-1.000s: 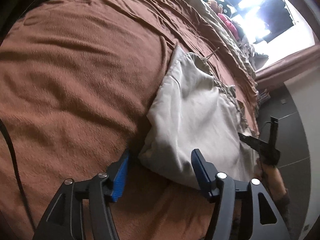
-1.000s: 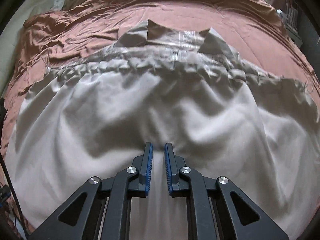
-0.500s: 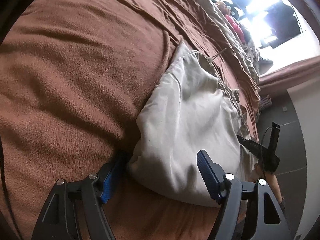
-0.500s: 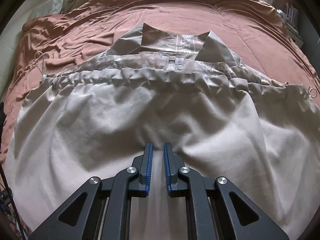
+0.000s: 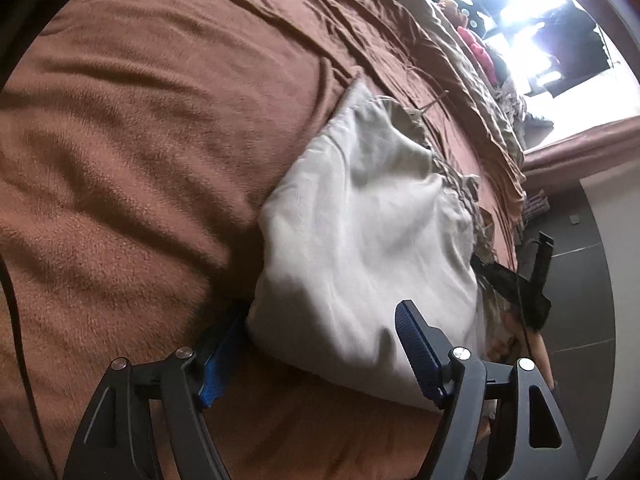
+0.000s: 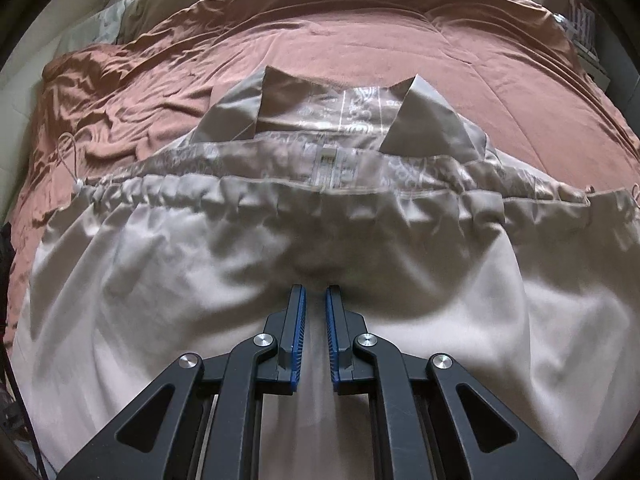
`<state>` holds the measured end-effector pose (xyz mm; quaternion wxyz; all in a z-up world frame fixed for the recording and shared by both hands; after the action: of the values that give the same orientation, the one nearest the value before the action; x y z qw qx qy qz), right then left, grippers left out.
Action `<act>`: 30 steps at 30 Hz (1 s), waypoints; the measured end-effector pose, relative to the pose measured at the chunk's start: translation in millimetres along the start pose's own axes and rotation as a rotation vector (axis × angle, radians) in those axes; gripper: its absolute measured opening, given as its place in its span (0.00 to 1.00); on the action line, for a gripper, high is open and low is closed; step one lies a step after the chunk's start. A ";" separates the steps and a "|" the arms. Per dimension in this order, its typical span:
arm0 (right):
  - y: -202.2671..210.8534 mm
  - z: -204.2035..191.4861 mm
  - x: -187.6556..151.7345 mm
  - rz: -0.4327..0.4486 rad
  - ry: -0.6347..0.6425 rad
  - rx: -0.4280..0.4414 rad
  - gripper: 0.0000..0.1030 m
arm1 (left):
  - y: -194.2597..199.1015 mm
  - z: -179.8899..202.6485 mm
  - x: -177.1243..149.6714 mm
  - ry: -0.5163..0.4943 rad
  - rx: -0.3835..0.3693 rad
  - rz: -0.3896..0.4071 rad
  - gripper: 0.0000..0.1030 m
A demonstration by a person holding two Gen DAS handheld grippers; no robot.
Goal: Fold large clothes
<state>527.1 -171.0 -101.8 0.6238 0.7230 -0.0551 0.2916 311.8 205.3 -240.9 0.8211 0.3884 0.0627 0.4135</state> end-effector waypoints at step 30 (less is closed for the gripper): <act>-4.3 8.7 8.9 0.025 -0.018 0.083 0.03 | 21.9 31.8 9.8 0.091 -0.154 0.271 0.62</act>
<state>539.4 -175.7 -101.6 0.5893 0.7501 -0.0576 0.2946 317.8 201.6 -201.7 0.7815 0.3101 0.0147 0.5412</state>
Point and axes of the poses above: each gripper's, at about its wrist camera, not at the fingertips, and y roughly against the way its jaws point, z to its right, x to its top, the point moved 9 cm from there along -y, roughly the way its jaws point, and after that the axes turned 4 degrees about -x, right-handed, at the moved point
